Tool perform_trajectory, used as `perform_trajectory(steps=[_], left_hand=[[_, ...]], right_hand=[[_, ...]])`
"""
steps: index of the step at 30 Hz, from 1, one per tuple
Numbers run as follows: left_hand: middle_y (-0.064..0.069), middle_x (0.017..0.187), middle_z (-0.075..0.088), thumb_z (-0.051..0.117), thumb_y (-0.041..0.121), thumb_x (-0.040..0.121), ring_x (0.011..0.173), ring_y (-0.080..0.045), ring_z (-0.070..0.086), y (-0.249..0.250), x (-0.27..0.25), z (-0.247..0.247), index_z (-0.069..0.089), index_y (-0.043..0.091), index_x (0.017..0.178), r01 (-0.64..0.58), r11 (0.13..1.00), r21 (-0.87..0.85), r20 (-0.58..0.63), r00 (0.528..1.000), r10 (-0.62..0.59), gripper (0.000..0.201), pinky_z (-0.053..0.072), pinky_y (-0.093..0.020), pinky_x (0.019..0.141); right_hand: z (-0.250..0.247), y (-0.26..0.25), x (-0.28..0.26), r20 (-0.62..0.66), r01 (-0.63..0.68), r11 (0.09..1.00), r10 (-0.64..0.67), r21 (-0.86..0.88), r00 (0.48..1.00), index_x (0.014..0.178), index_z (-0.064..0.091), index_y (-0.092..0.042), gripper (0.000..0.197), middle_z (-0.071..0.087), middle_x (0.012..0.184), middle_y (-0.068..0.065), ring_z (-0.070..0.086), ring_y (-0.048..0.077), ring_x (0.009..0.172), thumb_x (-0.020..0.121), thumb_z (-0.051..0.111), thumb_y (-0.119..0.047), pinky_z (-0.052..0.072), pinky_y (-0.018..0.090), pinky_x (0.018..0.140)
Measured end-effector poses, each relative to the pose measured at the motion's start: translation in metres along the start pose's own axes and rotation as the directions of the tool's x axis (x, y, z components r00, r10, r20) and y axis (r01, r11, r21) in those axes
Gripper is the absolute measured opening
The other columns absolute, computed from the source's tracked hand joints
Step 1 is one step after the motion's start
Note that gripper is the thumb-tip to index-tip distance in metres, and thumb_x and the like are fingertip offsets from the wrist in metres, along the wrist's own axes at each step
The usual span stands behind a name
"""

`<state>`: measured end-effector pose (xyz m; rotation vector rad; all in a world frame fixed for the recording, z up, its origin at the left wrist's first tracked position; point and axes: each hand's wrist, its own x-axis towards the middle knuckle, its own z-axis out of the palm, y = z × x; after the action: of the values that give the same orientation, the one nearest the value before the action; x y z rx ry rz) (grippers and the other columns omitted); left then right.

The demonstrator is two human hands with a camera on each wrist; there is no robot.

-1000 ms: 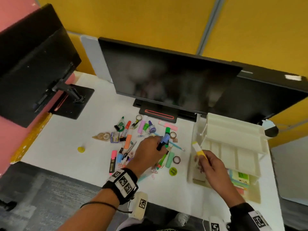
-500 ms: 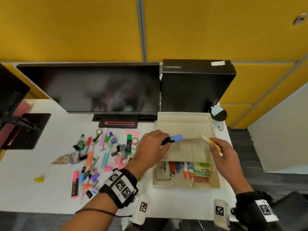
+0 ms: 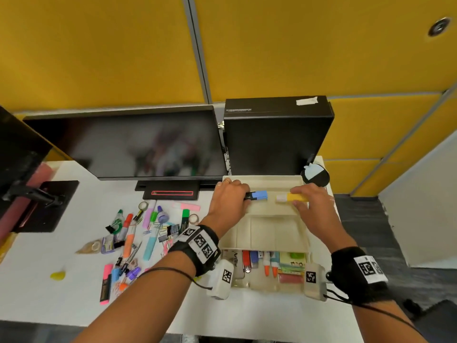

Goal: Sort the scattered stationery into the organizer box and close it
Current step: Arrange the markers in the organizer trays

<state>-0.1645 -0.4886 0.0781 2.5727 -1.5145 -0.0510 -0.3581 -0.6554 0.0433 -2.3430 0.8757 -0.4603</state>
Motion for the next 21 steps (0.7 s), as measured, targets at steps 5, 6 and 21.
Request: perform_trajectory(steps=[5, 6, 21], left_hand=[[0.009, 0.085, 0.066, 0.069, 0.047, 0.088, 0.077, -0.014, 0.06, -0.004, -0.024, -0.011, 0.068, 0.029, 0.094, 0.142, 0.96, -0.243, 0.005, 0.989, -0.145, 0.019, 0.051, -0.034, 0.069], [0.011, 0.084, 0.066, 0.07, 0.049, 0.088, 0.075, -0.01, 0.06, -0.005, -0.031, -0.013, 0.068, 0.03, 0.093, 0.16, 0.94, -0.303, 0.014, 0.986, -0.164, 0.019, 0.052, -0.032, 0.066], [0.022, 0.089, 0.066, 0.081, 0.044, 0.083, 0.083, -0.003, 0.063, -0.014, -0.12, -0.027, 0.068, 0.039, 0.096, 0.275, 0.726, -0.63, 0.07, 0.951, -0.3, 0.019, 0.048, -0.018, 0.066]], right_hand=[[0.018, 0.0, 0.023, 0.091, 0.029, 0.994, -0.019, -0.109, 0.996, 0.118, 0.075, -0.026, 0.028, 0.071, 0.117, -0.002, 0.052, 0.022, 0.109, 0.092, 0.074, -0.017, 0.042, 0.051, 0.1], [0.022, 0.0, 0.024, 0.091, 0.044, 0.991, -0.032, -0.124, 0.995, 0.118, 0.076, -0.026, 0.029, 0.072, 0.114, -0.001, 0.052, 0.023, 0.108, 0.091, 0.075, -0.017, 0.042, 0.051, 0.099], [0.029, -0.076, -0.063, 0.196, -0.187, 0.893, 0.115, 0.409, 0.974, 0.09, 0.075, -0.03, 0.012, 0.072, 0.086, -0.009, 0.063, 0.006, 0.076, 0.094, 0.074, -0.019, 0.053, 0.02, 0.07]])
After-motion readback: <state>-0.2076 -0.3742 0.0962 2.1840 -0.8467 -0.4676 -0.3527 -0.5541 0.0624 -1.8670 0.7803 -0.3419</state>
